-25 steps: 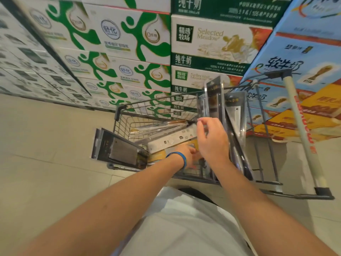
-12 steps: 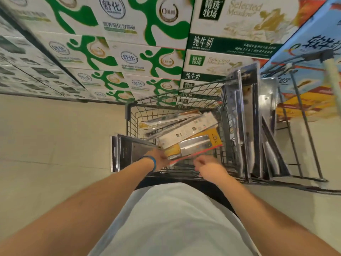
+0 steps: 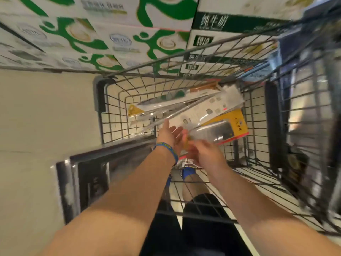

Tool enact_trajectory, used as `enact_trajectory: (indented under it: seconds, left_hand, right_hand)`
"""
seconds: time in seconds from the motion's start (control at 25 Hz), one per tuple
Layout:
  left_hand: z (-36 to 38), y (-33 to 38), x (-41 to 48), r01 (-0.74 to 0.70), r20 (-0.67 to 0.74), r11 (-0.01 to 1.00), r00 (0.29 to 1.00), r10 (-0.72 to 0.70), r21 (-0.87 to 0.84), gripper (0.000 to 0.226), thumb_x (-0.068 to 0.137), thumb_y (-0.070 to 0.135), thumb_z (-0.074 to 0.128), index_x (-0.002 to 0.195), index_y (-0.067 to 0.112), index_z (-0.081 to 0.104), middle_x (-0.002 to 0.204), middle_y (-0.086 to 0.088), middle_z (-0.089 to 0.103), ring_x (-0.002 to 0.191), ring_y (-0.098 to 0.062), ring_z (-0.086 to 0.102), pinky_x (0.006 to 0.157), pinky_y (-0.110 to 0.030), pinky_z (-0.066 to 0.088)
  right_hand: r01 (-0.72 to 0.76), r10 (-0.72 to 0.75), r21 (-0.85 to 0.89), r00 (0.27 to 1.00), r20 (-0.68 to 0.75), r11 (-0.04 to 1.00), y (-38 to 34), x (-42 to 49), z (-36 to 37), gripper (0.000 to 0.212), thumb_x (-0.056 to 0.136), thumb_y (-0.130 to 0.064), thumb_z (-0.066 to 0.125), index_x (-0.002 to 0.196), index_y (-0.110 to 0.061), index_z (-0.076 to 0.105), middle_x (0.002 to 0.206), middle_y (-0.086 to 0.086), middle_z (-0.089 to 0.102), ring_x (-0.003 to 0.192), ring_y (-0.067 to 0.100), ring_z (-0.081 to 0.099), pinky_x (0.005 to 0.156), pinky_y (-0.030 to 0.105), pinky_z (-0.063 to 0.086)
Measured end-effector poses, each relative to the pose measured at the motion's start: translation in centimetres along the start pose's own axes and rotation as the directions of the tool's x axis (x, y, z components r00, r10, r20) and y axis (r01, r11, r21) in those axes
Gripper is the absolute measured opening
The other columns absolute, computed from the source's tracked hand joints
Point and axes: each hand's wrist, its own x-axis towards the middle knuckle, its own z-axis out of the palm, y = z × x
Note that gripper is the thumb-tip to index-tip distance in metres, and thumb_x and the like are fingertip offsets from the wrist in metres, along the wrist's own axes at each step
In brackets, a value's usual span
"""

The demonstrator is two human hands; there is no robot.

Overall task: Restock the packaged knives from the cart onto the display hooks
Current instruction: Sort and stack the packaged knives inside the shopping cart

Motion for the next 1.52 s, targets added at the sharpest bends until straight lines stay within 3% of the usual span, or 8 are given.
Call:
enact_trajectory:
  seconds: [0.2, 0.32, 0.4, 0.56, 0.92, 1.12, 1.36, 1.52]
  left_hand:
    - [-1.1, 0.6, 7.8, -0.018, -0.021, 0.989, 1.0, 0.016, -0.147, 0.07, 0.1, 0.052, 0.045, 0.148, 0.002, 0.034, 0.142, -0.013, 0.052, 0.125, -0.022, 0.057, 0.089, -0.023, 0.047]
    - [-0.5, 2.5, 12.5, -0.014, -0.17, 0.972, 0.985, -0.027, -0.234, 0.031, 0.106, 0.016, 0.039, 0.106, -0.014, 0.048, 0.106, -0.022, 0.056, 0.079, 0.002, 0.047, 0.08, 0.001, 0.037]
    - [-0.1, 2.5, 13.3, -0.033, -0.173, 0.963, 0.985, -0.015, -0.266, 0.02, 0.103, 0.004, 0.042, 0.086, 0.009, 0.05, 0.097, -0.015, 0.048, 0.086, -0.013, 0.046, 0.1, -0.013, 0.043]
    - [0.3, 1.6, 10.2, -0.068, -0.119, 0.959, 0.992, 0.037, -0.274, 0.022, 0.088, -0.008, 0.048, 0.073, 0.008, 0.051, 0.075, -0.008, 0.05, 0.071, -0.021, 0.052, 0.051, -0.023, 0.05]
    - [0.5, 0.3, 8.7, -0.024, -0.213, 0.979, 0.977, -0.02, -0.204, 0.037, 0.088, -0.011, 0.024, 0.06, 0.011, 0.036, 0.064, -0.006, 0.035, 0.06, -0.021, 0.038, 0.066, -0.028, 0.042]
    - [1.0, 0.8, 9.9, -0.015, -0.17, 0.963, 0.985, -0.032, -0.268, 0.042, 0.105, -0.005, 0.02, 0.069, 0.006, 0.04, 0.074, -0.014, 0.034, 0.057, -0.001, 0.058, 0.07, -0.007, 0.044]
    - [2.8, 4.5, 8.8, -0.129, -0.062, 0.959, 0.991, 0.117, -0.251, 0.002, 0.081, 0.015, 0.052, 0.08, 0.014, 0.053, 0.107, -0.013, 0.06, 0.107, -0.031, 0.061, 0.09, -0.042, 0.051]
    - [2.1, 3.6, 9.0, -0.138, -0.113, 0.979, 0.986, 0.122, -0.151, 0.015, 0.084, 0.026, 0.057, 0.077, 0.014, 0.063, 0.101, -0.007, 0.062, 0.092, -0.023, 0.059, 0.088, -0.04, 0.052]
  right_hand:
    - [-0.059, 0.12, 0.348, 0.981, -0.155, 0.935, -2.6, 6.5, 0.3, 0.013, 0.102, -0.026, 0.057, 0.098, -0.019, 0.067, 0.1, 0.001, 0.078, 0.075, 0.012, 0.072, 0.055, 0.023, 0.051]
    - [-0.068, 0.15, 0.529, 0.982, -0.113, 0.846, -4.4, 9.1, 1.6, 0.013, 0.103, -0.037, 0.055, 0.097, -0.026, 0.061, 0.11, -0.001, 0.069, 0.09, 0.012, 0.069, 0.058, 0.022, 0.051]
    - [-0.053, 0.134, 0.463, 0.981, -0.144, 0.885, -5.6, 10.8, 3.1, 0.02, 0.099, -0.047, 0.059, 0.092, -0.028, 0.059, 0.107, -0.002, 0.065, 0.094, 0.013, 0.068, 0.06, 0.024, 0.052]
    - [-0.131, 0.193, 0.456, 0.977, -0.093, 0.88, -7.0, 12.7, 4.5, 0.043, 0.094, -0.057, 0.064, 0.117, -0.022, 0.065, 0.112, 0.003, 0.072, 0.097, 0.016, 0.07, 0.064, 0.025, 0.054]
    - [-0.181, 0.26, 0.71, 0.966, -0.003, 0.681, -1.9, 13.2, 2.7, 0.017, 0.103, -0.027, 0.062, 0.114, -0.015, 0.068, 0.107, 0.008, 0.069, 0.077, 0.011, 0.063, 0.052, 0.018, 0.053]
    - [-0.155, 0.171, 0.686, 0.984, 0.045, 0.711, -2.4, 13.4, 2.8, 0.008, 0.105, -0.017, 0.057, 0.11, -0.02, 0.062, 0.114, 0.009, 0.068, 0.095, 0.017, 0.068, 0.064, 0.024, 0.059]
    - [-0.093, 0.127, 0.301, 0.987, -0.094, 0.949, -4.9, 15.6, 3.4, 0.012, 0.101, -0.032, 0.063, 0.1, -0.02, 0.066, 0.091, -0.002, 0.067, 0.082, 0.014, 0.069, 0.07, 0.032, 0.061]
    - [-0.021, 0.053, 0.144, 0.975, -0.218, 0.989, -4.3, 16.4, 3.0, 0.037, 0.102, -0.016, 0.058, 0.138, -0.016, 0.057, 0.121, 0.006, 0.067, 0.107, 0.024, 0.067, 0.094, 0.027, 0.055]
